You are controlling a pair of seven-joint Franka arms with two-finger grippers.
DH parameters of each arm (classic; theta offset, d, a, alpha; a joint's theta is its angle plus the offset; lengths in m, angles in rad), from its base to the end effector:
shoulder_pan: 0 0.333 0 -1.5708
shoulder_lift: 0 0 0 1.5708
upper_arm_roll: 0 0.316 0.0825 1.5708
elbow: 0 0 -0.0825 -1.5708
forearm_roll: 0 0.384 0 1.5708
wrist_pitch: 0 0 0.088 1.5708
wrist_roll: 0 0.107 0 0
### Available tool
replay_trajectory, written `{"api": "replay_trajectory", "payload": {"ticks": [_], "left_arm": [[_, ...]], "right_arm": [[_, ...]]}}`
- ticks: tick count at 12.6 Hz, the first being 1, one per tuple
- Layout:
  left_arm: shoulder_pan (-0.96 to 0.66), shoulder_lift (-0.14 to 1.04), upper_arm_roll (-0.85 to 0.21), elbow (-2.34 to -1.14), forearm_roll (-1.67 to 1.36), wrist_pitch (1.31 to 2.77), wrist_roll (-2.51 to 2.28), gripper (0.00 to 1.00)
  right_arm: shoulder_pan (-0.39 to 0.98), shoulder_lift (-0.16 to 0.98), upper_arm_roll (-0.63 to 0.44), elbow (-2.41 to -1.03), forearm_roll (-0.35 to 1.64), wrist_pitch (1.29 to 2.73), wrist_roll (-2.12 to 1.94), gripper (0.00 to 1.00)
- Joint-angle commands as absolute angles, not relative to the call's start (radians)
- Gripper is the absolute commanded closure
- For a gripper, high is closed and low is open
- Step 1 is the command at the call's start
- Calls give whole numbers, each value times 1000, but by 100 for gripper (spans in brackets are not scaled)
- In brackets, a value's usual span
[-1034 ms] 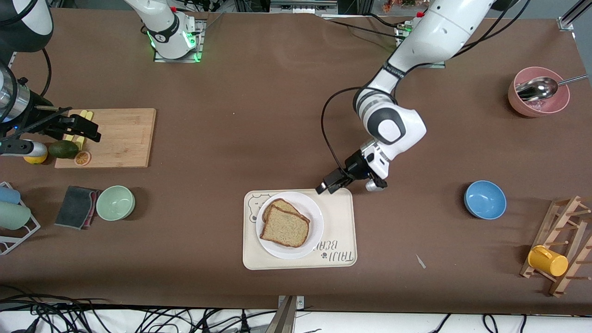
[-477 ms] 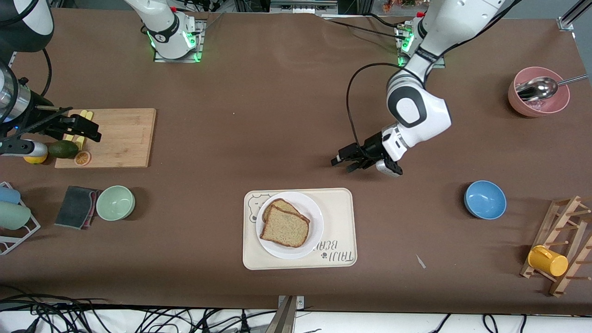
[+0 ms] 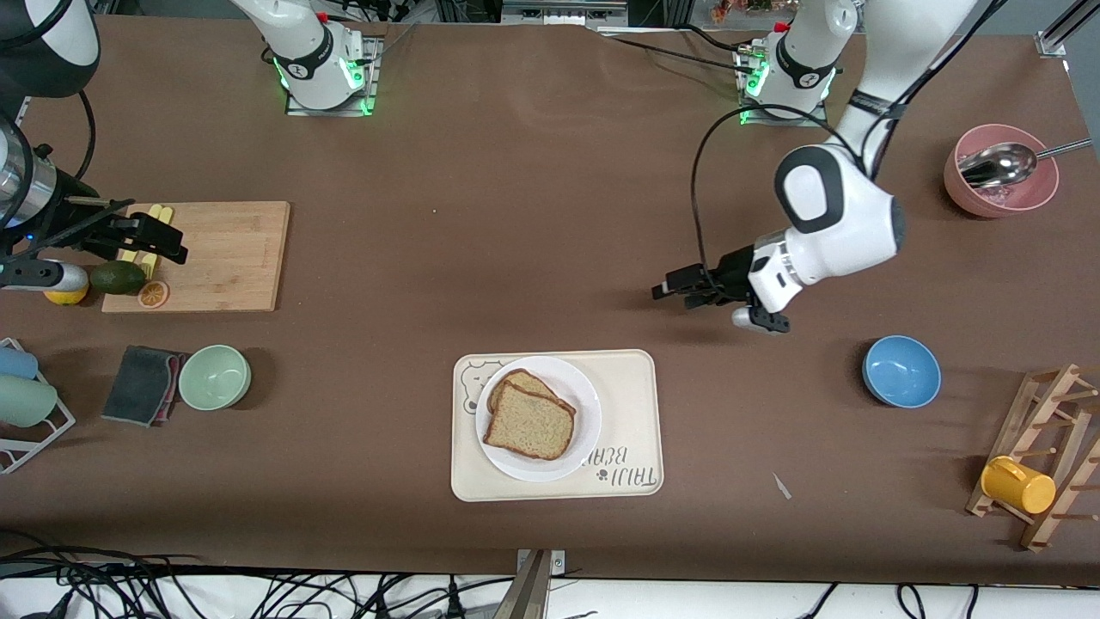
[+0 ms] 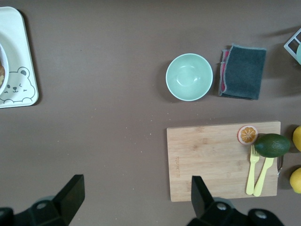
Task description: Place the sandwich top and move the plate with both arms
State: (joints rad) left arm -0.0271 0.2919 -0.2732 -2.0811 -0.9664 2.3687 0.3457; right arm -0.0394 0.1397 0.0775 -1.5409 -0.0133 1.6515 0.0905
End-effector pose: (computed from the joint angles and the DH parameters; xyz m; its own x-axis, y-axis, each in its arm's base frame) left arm 0.5598 -0.1797 0.2962 0.9964 0.0794 -0.0309 0.0796 -0.7376 0.6705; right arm 0.6009 0.0186 0.5651 0.9983 -0.0518 -0.0283 -0.0516 -0.9987 0.0050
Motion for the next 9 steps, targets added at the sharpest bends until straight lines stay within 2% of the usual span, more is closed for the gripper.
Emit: {"api": "replay_trajectory", "payload": {"ticks": [1, 6, 9], "left_arm": [[50, 183, -253, -2111, -715, 2261, 195, 0], [139, 37, -250, -2103, -217, 2149, -58, 0], [221, -32, -250, -2053, -92, 2038, -84, 0]], "right_arm": [[-37, 144, 81, -1532, -70, 1658, 94, 0], [-23, 144, 80, -1531, -61, 1669, 98, 0], [-25, 153, 78, -1529, -69, 1687, 97, 0]]}}
